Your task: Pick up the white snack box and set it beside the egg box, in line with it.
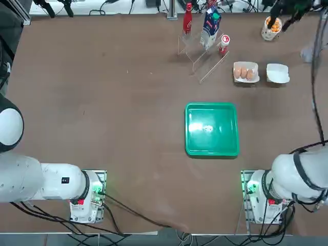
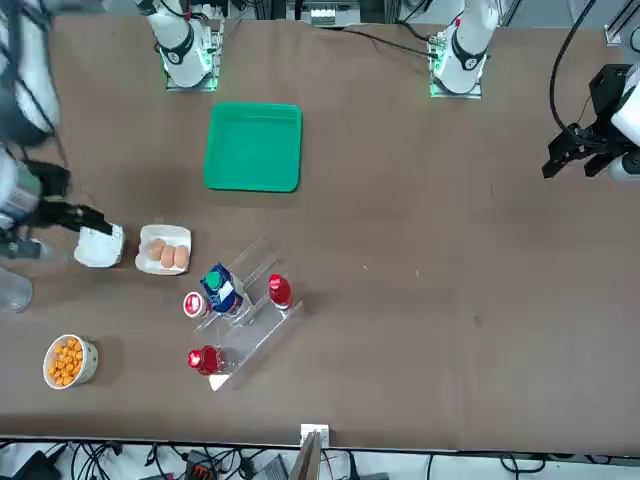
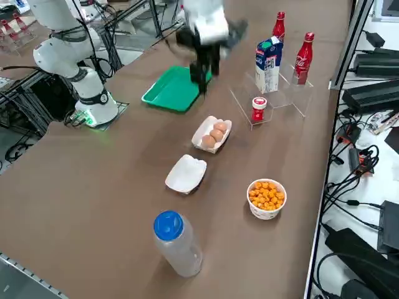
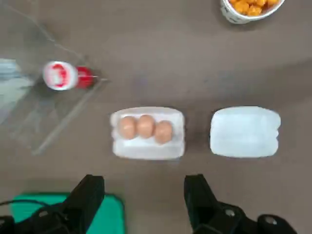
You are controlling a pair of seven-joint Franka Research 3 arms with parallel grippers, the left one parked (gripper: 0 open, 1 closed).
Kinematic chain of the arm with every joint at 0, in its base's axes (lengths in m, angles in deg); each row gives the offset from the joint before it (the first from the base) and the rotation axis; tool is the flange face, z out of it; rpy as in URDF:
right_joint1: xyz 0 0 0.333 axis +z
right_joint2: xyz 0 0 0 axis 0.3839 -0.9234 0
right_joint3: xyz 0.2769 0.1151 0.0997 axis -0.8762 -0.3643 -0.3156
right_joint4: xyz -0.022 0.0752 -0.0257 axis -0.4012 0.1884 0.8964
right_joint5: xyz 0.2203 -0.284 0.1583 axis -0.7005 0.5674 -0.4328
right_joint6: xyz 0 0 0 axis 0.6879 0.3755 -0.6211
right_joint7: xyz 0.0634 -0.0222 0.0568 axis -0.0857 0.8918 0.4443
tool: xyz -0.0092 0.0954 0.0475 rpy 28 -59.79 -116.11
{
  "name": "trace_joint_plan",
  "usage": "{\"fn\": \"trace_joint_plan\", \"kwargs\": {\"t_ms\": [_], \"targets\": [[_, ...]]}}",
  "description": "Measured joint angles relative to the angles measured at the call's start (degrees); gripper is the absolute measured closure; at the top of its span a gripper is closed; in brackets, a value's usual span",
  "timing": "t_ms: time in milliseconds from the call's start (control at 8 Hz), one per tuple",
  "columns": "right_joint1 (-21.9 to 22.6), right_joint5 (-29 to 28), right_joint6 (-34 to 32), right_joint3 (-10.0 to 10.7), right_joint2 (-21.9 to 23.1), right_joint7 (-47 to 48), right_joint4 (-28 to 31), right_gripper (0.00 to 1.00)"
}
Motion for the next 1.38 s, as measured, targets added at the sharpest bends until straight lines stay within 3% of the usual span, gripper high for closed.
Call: {"fn": "trace_joint_plan", "kwargs": {"t_ms": [250,500,625,750,875,1125,1375], "targets": [[1.08,-1.01,-11.08,-0.34,0.61,-0.4,-11.16,0.0],[5.14,5.06,-20.51,-0.31,1.31,-0.54,-13.86,0.0],[9.89,7.66,-21.37,1.96,2.43,-0.34,-13.03,0.0],[16.74,8.22,-17.84,7.78,4.83,-0.31,-9.34,0.0],[21.55,8.28,-10.94,12.27,8.41,-0.31,-2.82,0.0],[22.83,8.2,-2.27,14.3,14.65,-0.31,7.54,0.0],[22.24,6.36,-1.94,14.9,16.72,-0.31,9.84,0.0]]}}
